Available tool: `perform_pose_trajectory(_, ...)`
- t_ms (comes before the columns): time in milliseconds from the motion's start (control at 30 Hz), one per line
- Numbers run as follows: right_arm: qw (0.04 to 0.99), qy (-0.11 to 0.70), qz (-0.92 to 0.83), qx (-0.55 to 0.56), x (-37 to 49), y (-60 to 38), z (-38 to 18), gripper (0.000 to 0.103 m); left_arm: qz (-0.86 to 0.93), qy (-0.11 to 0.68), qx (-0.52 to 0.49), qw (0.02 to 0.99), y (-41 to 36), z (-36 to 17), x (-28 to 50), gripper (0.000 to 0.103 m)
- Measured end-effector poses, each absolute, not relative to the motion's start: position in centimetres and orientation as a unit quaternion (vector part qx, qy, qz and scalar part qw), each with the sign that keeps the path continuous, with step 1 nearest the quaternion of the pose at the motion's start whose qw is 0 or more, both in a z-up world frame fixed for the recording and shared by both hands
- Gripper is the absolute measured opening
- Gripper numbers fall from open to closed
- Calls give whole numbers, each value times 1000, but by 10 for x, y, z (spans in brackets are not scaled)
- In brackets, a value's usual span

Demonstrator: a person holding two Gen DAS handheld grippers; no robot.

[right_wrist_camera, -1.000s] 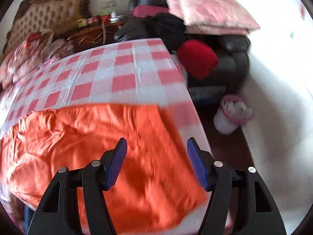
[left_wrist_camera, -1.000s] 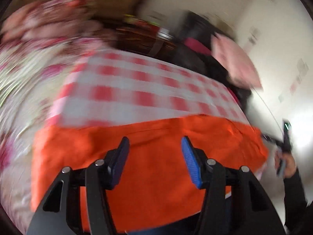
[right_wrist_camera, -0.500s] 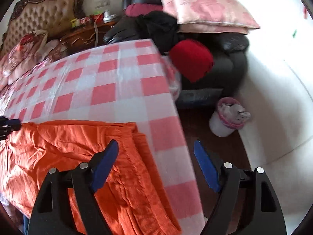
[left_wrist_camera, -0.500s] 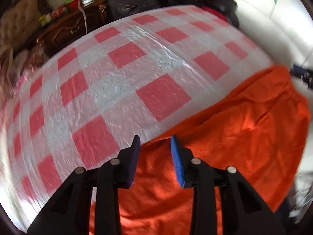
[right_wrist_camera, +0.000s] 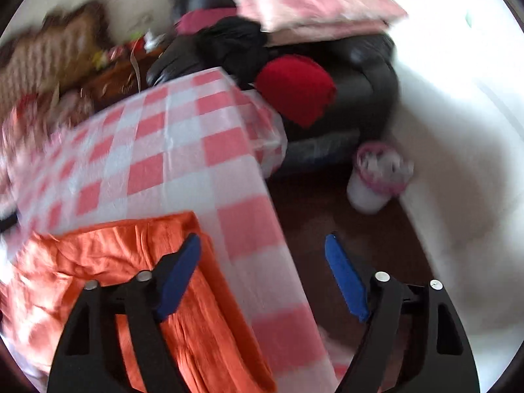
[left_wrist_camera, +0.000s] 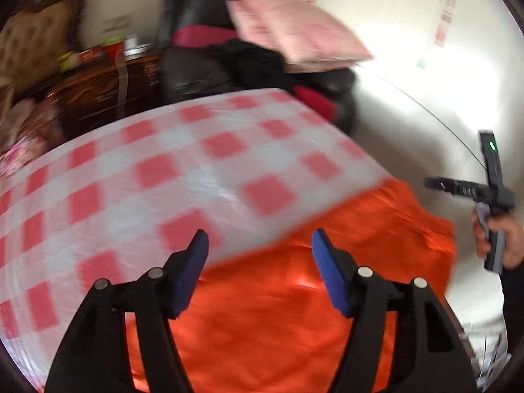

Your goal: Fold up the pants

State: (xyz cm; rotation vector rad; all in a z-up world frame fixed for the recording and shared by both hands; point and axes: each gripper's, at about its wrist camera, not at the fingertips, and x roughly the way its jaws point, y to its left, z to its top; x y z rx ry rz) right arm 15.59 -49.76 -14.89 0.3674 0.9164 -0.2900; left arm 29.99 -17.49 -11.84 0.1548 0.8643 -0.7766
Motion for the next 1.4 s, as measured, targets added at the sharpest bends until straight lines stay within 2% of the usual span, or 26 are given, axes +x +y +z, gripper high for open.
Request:
perform_pose_trajectory(167, 858, 455, -83, 224, 107, -491, -163, 62, -451, 396, 111, 792, -251, -118, 267, 66)
perform_pose_trajectory(267, 850, 461, -68, 245, 98, -485, -180, 62, -500, 399, 156, 752, -315, -125, 267, 75)
perform_pose_trajectory(300, 848, 462, -68, 250, 99, -484, -186, 62, -507, 402, 167, 744, -332, -127, 273, 75)
perform_pose_trajectory(333, 847, 464, -71, 250, 100, -483, -191, 55, -508, 406, 182, 737, -353, -130, 281, 75)
perform_pose_trajectory(400, 852, 462, -85, 231, 101, -475, -195, 54, -513, 435, 192, 715, -381, -140, 295, 75)
perform_pose_trajectory(500, 850, 463, -75, 239, 99, -470, -194, 39, -521, 474, 214, 677, -417, -155, 311, 75)
perform_pose_trajectory(567, 854, 459, -68, 235, 97, -468, -192, 35, -523, 508, 233, 644, -435, -172, 316, 74)
perform_pose_trajectory(633, 861, 457, -69, 214, 97, -464, -190, 30, -527, 530, 237, 620, -444, -185, 320, 58)
perform_pose_trajectory(667, 863, 455, -69, 207, 96, -461, -188, 28, -551, 537, 223, 598, -448, -184, 320, 40)
perform_pose_trajectory(700, 866, 453, -69, 201, 96, -460, -186, 24, -554, 536, 218, 599, -452, -182, 322, 36)
perform_pose_trajectory(833, 869, 439, -89, 211, 89, -468, -180, 18, -563, 521, 243, 594, -475, -180, 314, 32)
perform_pose_trajectory(1033, 864, 435, -126, 221, 80, -497, -180, 18, -563, 501, 260, 603, -518, -177, 295, 30)
perform_pose_trajectory(1067, 864, 435, -132, 218, 79, -500, -180, 18, -563, 498, 259, 607, -526, -176, 290, 33)
perform_pose_trajectory(1200, 858, 443, -143, 215, 74, -507, -183, 19, -544, 476, 249, 645, -519, -171, 285, 62)
perform_pose_trajectory(1267, 860, 439, -146, 214, 71, -507, -182, 27, -523, 464, 188, 689, -491, -151, 293, 64)
perform_pose_trajectory(1333, 862, 430, -175, 205, 63, -510, -176, 45, -498, 431, 124, 742, -450, -126, 294, 73)
perform_pose_trajectory(1400, 869, 405, -215, 187, 52, -508, -163, 52, -469, 363, 56, 803, -381, -99, 283, 86)
